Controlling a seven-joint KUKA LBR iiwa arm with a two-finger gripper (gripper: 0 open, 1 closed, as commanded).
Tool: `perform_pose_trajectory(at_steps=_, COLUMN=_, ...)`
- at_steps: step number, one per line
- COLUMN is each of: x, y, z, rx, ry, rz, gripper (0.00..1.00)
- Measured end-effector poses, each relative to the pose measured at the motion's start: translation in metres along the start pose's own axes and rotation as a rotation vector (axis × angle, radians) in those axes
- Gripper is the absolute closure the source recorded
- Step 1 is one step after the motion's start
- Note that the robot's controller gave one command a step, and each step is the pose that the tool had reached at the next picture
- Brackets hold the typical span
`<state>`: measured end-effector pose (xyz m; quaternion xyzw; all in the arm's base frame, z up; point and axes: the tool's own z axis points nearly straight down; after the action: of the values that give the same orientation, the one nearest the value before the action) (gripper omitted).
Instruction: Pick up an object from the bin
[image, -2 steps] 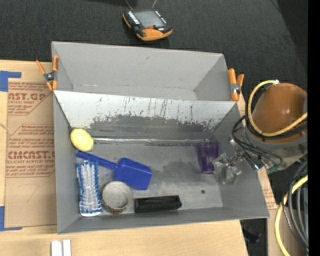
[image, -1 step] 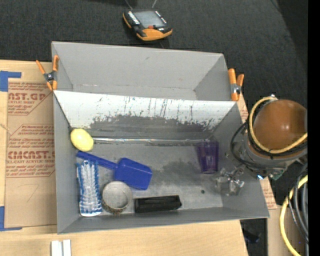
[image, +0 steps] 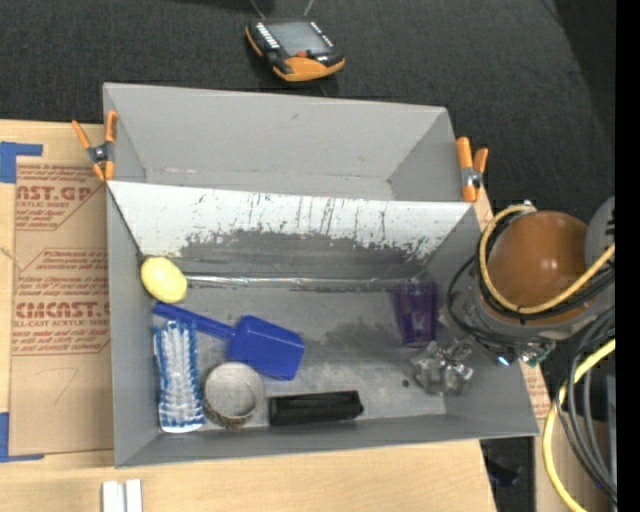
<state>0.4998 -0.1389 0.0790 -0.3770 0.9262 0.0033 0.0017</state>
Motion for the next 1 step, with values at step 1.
perform_pose_trajectory(at_steps=1, x=-0.0064, y=0.0116, z=0.0018, rx=0.005, ry=0.001, rz=-0.004, gripper=1.00)
